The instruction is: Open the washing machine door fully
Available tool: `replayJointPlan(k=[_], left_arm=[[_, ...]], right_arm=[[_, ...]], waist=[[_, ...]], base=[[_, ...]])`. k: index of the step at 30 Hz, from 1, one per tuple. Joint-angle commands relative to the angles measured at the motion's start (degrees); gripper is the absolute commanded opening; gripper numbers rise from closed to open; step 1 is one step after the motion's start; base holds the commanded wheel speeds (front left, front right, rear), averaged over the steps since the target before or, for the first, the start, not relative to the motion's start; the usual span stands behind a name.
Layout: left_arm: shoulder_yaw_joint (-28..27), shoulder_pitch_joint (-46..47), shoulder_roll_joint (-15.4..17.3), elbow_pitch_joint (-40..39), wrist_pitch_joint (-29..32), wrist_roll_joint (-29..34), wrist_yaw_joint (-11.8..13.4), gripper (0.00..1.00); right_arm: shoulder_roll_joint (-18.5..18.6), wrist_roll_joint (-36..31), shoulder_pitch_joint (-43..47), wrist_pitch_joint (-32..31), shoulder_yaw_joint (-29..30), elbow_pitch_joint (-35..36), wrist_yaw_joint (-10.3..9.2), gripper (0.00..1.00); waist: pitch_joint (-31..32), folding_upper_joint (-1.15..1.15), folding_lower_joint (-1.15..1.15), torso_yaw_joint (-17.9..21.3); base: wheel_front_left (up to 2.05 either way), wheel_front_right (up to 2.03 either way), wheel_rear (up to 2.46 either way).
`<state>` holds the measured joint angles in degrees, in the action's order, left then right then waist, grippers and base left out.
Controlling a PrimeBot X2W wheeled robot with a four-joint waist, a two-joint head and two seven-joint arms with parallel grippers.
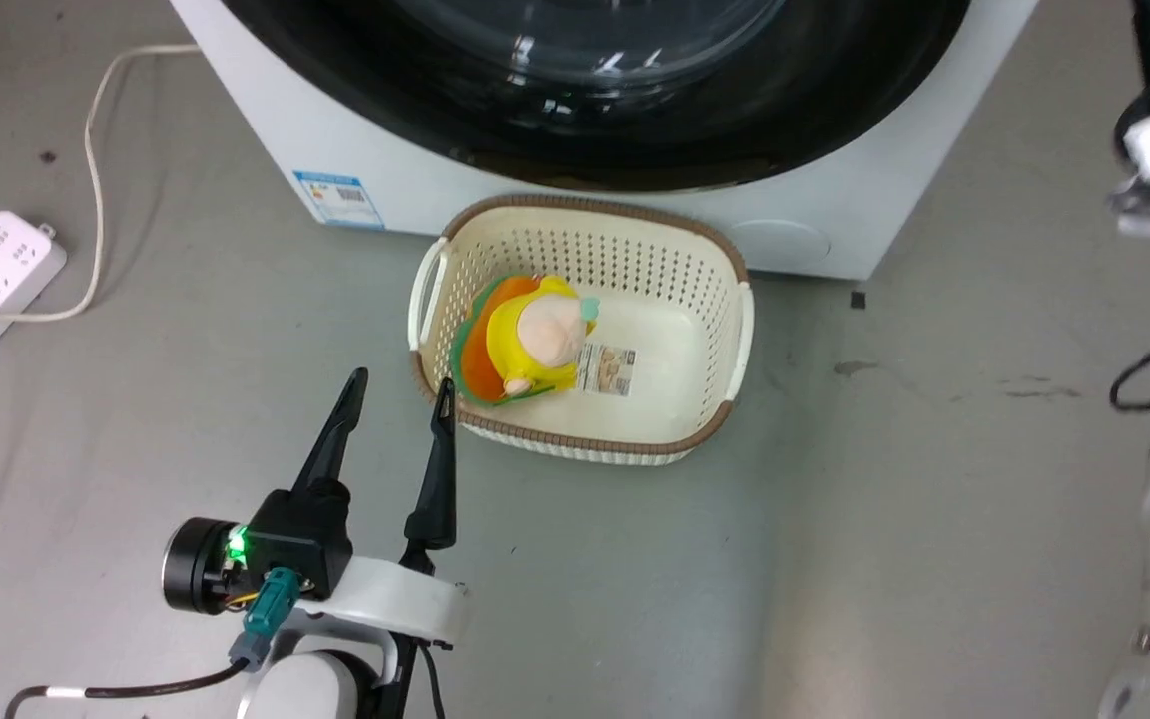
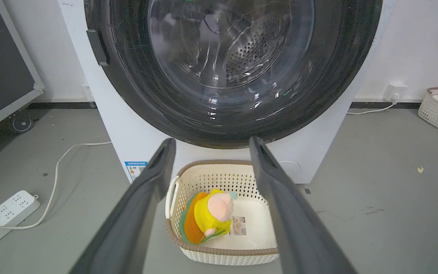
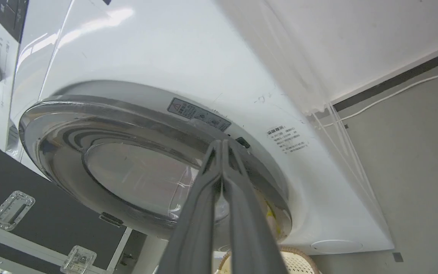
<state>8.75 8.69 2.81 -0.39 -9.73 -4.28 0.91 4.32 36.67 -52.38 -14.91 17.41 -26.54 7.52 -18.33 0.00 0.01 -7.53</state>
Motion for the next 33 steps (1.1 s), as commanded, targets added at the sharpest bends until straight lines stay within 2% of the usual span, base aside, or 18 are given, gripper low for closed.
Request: replayJointPlan(k=[1,2,17,24,25,33], left_arm=[[0.5,1.1,0.0,-0.3,-0.7,-0.4,0.3,1.00],[0.5,1.1,0.0,-0.3,-0.7,-0.4,0.3,1.00],[3.1,3.3,0.1,-0.4,-2.5,-2.0,1.3,1.00],[4.1,4.3,0.1,-0.4,-3.3,-2.5,1.7,1.00],[4.5,4.8,0.1,-0.4,-3.7,-2.6,1.7,1.00],[5.7,6.1,0.1,-0.4,-4.6,-3.3,2.1,1.00]], right_arm=[[0.4,1.3,-3.5,-0.9,1.4,-2.3,-0.02,0.00],[0.4,1.3,-3.5,-0.9,1.4,-2.3,-0.02,0.00],[5.2,4.0,-22.5,-12.8,10.4,-25.2,-0.02,0.00],[6.8,5.4,-30.7,-16.2,13.2,-33.3,-0.02,0.00],[7.3,6.0,-33.8,-17.6,14.3,-36.4,-0.03,0.00],[9.2,7.5,-39.8,-21.9,16.9,-43.2,-0.03,0.00]], waist=[[-0.9,0.00,-0.01,-0.7],[-0.9,0.00,-0.01,-0.7],[-5.5,0.00,-0.01,-3.9],[-7.6,0.00,-0.01,-4.6],[-8.4,0.00,-0.01,-5.0],[-10.1,0.00,-0.01,-6.2]], base=[[0.00,0.00,0.00],[0.00,0.00,0.00],[0.00,0.00,0.00],[0.00,0.00,0.00],[0.00,0.00,0.00],[0.00,0.00,0.00]])
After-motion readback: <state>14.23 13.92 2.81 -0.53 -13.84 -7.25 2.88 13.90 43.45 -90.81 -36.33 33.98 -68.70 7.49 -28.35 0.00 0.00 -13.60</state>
